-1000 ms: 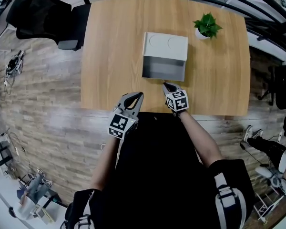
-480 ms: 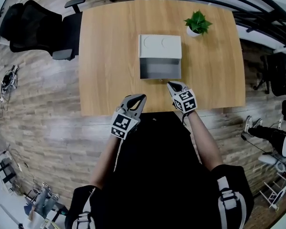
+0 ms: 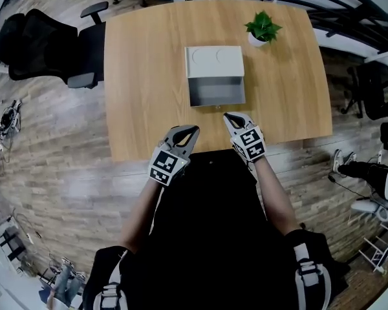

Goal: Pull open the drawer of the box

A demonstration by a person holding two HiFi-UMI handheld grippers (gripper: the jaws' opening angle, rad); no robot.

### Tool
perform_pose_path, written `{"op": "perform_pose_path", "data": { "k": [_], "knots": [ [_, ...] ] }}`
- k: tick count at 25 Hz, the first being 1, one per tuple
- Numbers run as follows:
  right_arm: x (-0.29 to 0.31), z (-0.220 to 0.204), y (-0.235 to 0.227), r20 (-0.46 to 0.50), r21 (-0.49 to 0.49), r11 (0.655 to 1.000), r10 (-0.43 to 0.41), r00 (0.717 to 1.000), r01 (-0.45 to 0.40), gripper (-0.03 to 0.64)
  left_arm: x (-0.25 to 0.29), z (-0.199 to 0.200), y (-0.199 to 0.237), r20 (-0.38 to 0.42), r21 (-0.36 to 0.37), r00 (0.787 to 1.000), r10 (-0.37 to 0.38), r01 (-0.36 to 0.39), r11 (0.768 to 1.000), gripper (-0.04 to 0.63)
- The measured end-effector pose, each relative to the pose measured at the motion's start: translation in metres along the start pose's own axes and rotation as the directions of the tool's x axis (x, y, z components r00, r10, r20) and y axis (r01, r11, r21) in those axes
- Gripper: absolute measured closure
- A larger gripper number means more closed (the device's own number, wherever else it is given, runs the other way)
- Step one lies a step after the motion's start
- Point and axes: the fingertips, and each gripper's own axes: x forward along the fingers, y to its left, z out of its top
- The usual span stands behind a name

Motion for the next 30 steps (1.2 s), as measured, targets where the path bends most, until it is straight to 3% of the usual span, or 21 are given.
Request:
{"op": "perform_pose_path", "data": {
  "k": [11, 30],
  "knots": [
    [-0.012, 0.0, 0.005, 0.025, -0.004, 0.998, -0.06, 0.998, 0.06, 0.592, -0.012, -0.015, 0.021, -0.002, -0.004, 1.0, 0.006, -0.006, 1.0, 0.574],
    [-0.012, 0.01, -0.019, 0.033, -0.011, 0.996, -0.085, 0.996, 0.085, 0.592, 0.005, 0.004, 0.046, 0.006, 0.003, 0.999, 0.05, -0.05, 0.999, 0.574]
  ]
}}
